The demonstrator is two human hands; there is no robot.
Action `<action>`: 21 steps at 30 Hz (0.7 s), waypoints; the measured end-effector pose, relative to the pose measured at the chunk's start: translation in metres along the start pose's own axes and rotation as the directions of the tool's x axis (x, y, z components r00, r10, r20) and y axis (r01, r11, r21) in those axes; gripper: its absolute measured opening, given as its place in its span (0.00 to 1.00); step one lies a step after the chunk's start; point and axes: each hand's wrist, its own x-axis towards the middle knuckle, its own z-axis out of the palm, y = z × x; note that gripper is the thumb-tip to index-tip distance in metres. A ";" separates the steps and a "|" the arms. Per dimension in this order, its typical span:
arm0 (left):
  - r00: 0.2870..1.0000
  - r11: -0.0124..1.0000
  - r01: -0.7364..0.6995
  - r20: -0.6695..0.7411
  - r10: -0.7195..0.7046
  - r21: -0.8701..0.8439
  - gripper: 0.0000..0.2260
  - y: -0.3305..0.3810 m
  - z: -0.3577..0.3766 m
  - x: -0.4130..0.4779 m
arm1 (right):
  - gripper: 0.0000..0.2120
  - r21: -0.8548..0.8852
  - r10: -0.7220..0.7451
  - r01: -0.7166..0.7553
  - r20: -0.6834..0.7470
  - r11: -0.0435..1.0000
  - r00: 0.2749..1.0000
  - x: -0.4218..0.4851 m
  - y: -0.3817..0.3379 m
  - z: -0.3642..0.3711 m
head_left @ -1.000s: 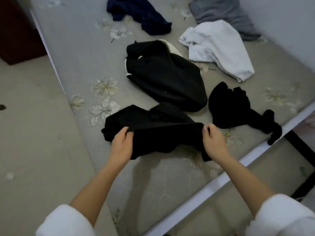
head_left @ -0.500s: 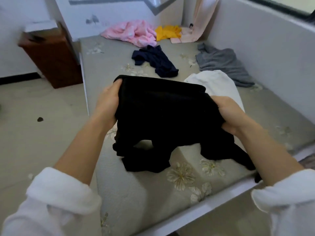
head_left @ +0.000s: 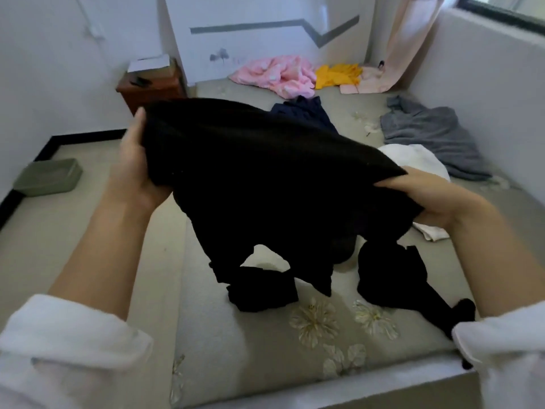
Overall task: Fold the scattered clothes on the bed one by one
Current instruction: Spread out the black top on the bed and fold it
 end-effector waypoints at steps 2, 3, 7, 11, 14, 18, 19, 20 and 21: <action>0.988 0.987 -0.069 0.126 0.087 -0.143 0.22 0.008 -0.002 0.005 | 0.11 0.244 -0.178 0.162 0.044 0.956 0.983 0.001 -0.014 0.001; 0.986 0.985 -0.071 0.135 0.093 -0.159 0.22 0.008 -0.005 0.011 | 0.12 0.302 -0.220 0.208 0.009 0.930 0.975 0.010 -0.018 0.002; 0.985 0.982 0.100 -0.158 -0.074 0.162 0.17 -0.024 -0.032 0.047 | 0.08 0.122 0.000 0.038 -0.301 0.992 0.954 0.082 0.008 0.009; 0.923 0.892 0.326 -0.307 -0.230 0.312 0.18 -0.073 -0.067 0.078 | 0.08 0.081 0.249 -0.237 -0.394 0.968 0.885 0.149 0.054 0.015; 0.947 0.923 0.270 -0.251 -0.202 0.275 0.18 -0.090 -0.080 0.103 | 0.12 0.271 0.192 -0.101 -0.335 0.957 0.922 0.188 0.062 0.017; 0.956 0.889 0.278 -0.191 -0.221 0.363 0.28 -0.140 -0.102 0.123 | 0.21 0.232 0.133 -0.070 -0.270 0.970 0.954 0.220 0.092 0.031; 0.932 0.845 0.355 -0.225 -0.285 0.400 0.36 -0.161 -0.112 0.121 | 0.24 0.138 0.204 -0.170 -0.298 0.976 0.933 0.224 0.113 0.037; 0.894 0.783 0.445 -0.268 -0.359 0.435 0.41 -0.182 -0.122 0.119 | 0.25 0.035 0.274 -0.278 -0.329 0.960 0.904 0.226 0.140 0.044; 0.840 0.705 0.542 -0.324 -0.436 0.457 0.44 -0.206 -0.133 0.113 | 0.23 -0.047 0.334 -0.372 -0.350 0.927 0.875 0.226 0.170 0.051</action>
